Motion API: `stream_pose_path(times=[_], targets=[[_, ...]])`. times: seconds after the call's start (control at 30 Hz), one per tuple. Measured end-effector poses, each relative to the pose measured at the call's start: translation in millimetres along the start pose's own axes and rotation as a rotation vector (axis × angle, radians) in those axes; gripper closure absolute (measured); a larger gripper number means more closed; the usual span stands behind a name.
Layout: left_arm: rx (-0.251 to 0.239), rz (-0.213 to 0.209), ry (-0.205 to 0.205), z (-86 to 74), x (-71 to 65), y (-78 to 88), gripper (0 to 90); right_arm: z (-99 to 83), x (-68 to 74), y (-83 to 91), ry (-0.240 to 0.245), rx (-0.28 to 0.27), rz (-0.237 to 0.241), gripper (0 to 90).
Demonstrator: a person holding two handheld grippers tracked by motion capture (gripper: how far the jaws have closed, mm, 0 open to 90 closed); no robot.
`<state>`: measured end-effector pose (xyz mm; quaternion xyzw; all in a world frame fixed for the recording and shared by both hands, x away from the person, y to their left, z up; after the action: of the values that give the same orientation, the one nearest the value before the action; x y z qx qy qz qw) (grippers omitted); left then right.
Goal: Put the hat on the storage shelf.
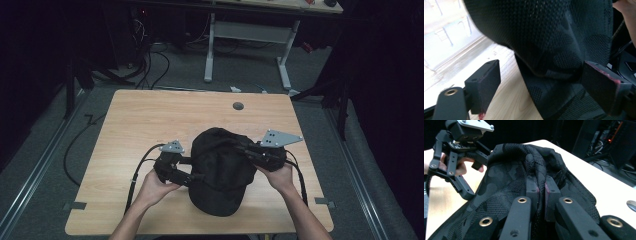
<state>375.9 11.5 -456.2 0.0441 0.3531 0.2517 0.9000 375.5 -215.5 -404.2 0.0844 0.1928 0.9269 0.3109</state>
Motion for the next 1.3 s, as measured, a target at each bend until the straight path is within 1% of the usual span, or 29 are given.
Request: stream_pose_path(times=[0.1, 0.2, 0.3, 0.33, 0.43, 0.53, 0.63, 0.7, 0.77, 0.83, 0.87, 0.93, 1.0, 1.13, 1.23, 1.3], targets=[[0.013, -0.014, 0.004, -1.0, -1.7, -0.1, 18.8, 0.3, -0.5, -2.1, 0.004, -0.002, 0.024, 85.2], [0.02, -0.011, -0.002, -1.9, -2.3, -0.8, 23.0, 2.5, 0.3, -4.3, 0.022, -0.016, 0.046, 85.1], [0.026, -0.022, -0.003, -1.9, -3.6, 0.2, 26.3, 6.9, 1.8, -6.1, 0.039, -0.023, 0.062, 85.1], [0.031, -0.03, -0.008, -1.8, -4.5, 1.3, 27.7, 8.1, 2.2, -6.7, 0.039, -0.027, 0.067, 85.1], [0.034, -0.032, -0.016, -0.8, -5.6, 2.7, 28.8, 12.7, 3.4, -8.5, 0.043, -0.034, 0.081, 85.1], [0.043, -0.044, -0.013, -0.5, -5.7, 4.4, 32.2, 14.6, 3.2, -8.6, 0.045, -0.036, 0.087, 85.1], [0.064, -0.051, -0.024, -1.8, -6.7, 5.3, 36.6, 15.3, 1.8, -8.5, 0.044, -0.036, 0.09, 85.1], [0.07, -0.055, -0.027, -2.1, -6.3, 5.1, 40.1, 16.1, 1.5, -9.3, 0.049, -0.04, 0.087, 84.9], [0.071, -0.063, -0.019, -2.3, -6.1, 5.1, 43.3, 17.7, 1.6, -10.4, 0.055, -0.042, 0.085, 84.8], [0.071, -0.076, -0.023, -3.2, -8.1, 6.3, 45.8, 18.5, 2.3, -10.2, 0.06, -0.046, 0.083, 84.7], [0.064, -0.083, -0.022, -3.4, -9.5, 7.0, 46.1, 18.7, 2.6, -9.5, 0.064, -0.05, 0.083, 84.7], [0.049, -0.091, -0.024, -2.4, -9.8, 8.0, 45.6, 19.0, 2.1, -8.5, 0.058, -0.06, 0.087, 84.7], [0.04, -0.085, -0.012, -1.0, -8.8, 6.5, 42.9, 19.1, 0.7, -8.2, 0.053, -0.065, 0.091, 84.9], [0.056, -0.072, -0.019, -4.5, -9.2, 4.2, 42.5, 18.5, 1.3, -10.3, 0.058, -0.059, 0.086, 84.9], [0.061, -0.075, -0.019, -5.0, -9.4, 6.3, 43.3, 19.1, 2.6, -12.4, 0.061, -0.063, 0.084, 84.8], [0.055, -0.089, -0.019, -3.6, -9.6, 9.7, 45.4, 20.2, 2.5, -13.9, 0.059, -0.067, 0.084, 84.7]])
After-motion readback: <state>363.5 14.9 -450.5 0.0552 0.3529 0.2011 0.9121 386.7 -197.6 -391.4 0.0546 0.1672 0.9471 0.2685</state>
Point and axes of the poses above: each handheld gripper's, and its own axes: y roughly backward along the jaws, z roughly out of its top, x roughly to its left, the point moved 3 cm from there along -y, roughly forward along the jaws, and after that the axes turned 5 degrees about -y, right-handed, at the moved point
